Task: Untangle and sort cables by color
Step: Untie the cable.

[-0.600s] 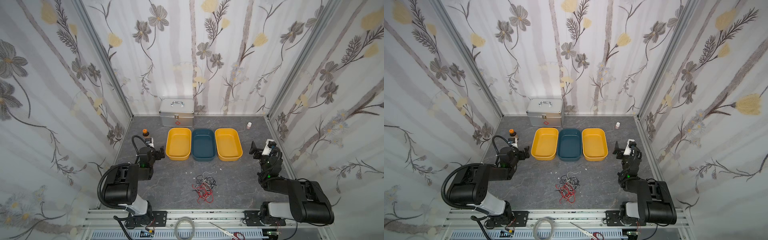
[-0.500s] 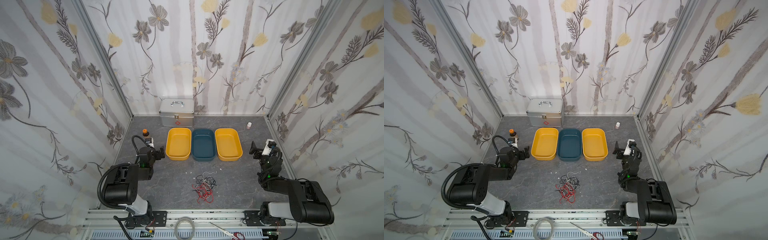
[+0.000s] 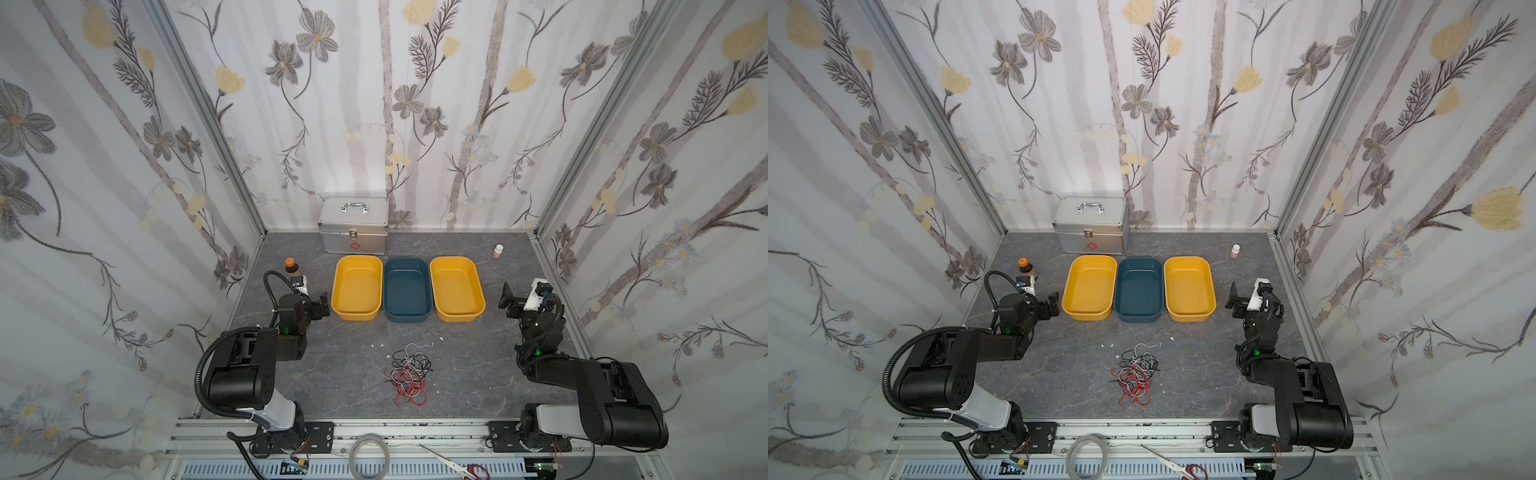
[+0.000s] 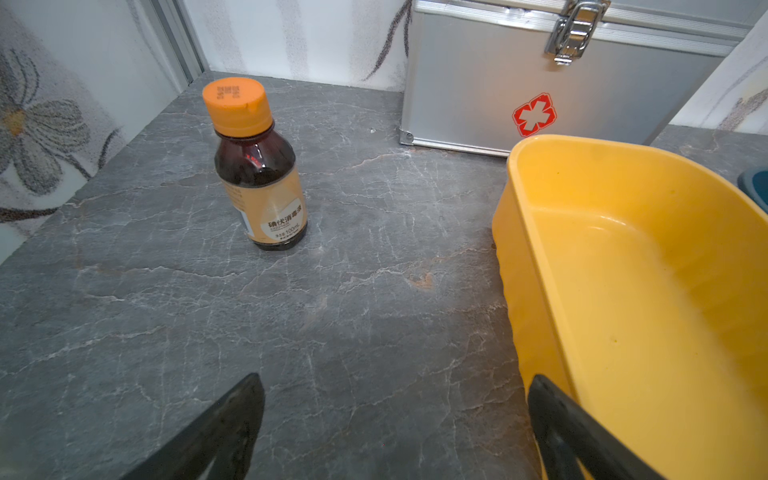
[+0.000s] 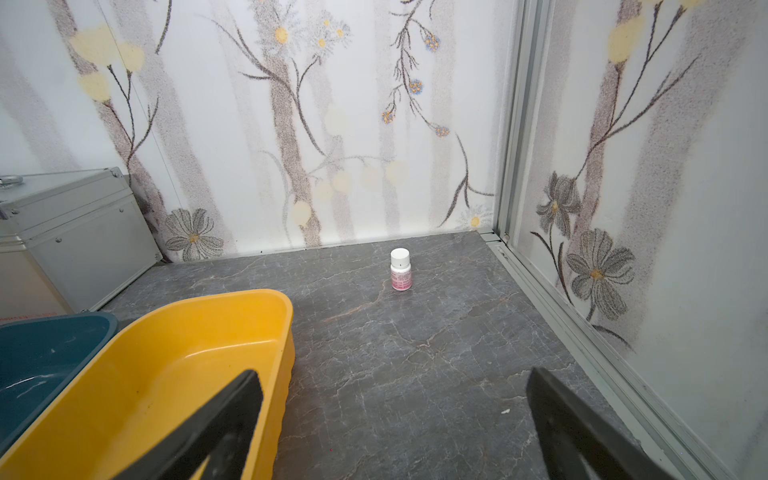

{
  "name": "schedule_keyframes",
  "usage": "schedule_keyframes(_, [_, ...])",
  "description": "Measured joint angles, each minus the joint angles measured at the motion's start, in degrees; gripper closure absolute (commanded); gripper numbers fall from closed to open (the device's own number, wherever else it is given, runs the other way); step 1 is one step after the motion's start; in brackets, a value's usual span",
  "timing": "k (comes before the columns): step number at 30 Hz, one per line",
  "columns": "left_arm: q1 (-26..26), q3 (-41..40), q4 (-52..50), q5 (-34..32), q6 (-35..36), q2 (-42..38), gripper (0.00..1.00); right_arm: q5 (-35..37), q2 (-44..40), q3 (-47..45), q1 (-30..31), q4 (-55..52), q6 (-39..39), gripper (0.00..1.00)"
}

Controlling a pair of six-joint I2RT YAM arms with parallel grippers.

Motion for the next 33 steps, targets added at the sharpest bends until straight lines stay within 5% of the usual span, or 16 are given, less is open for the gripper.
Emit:
schedule_keyframes(18, [0.0,0.5,-1.0,-0.8,-0.5,-0.8,0.00,0.0,-0.2,0.1,-0.9,-0.1,0.3,0.00])
schedule_keyframes(27, [-0.2,11.8,-21.8,-7.7,-2.0,-14.5,0.00,2.0,-12.3,7.9,-1.7,-15.3,3.2,0.02])
schedule_keyframes(33, [-6.0,20.1,-36.5,-7.7,-5.1,-20.2,0.00,-3.5,-17.7,17.0,0.2,-31.1,9.0,0.05])
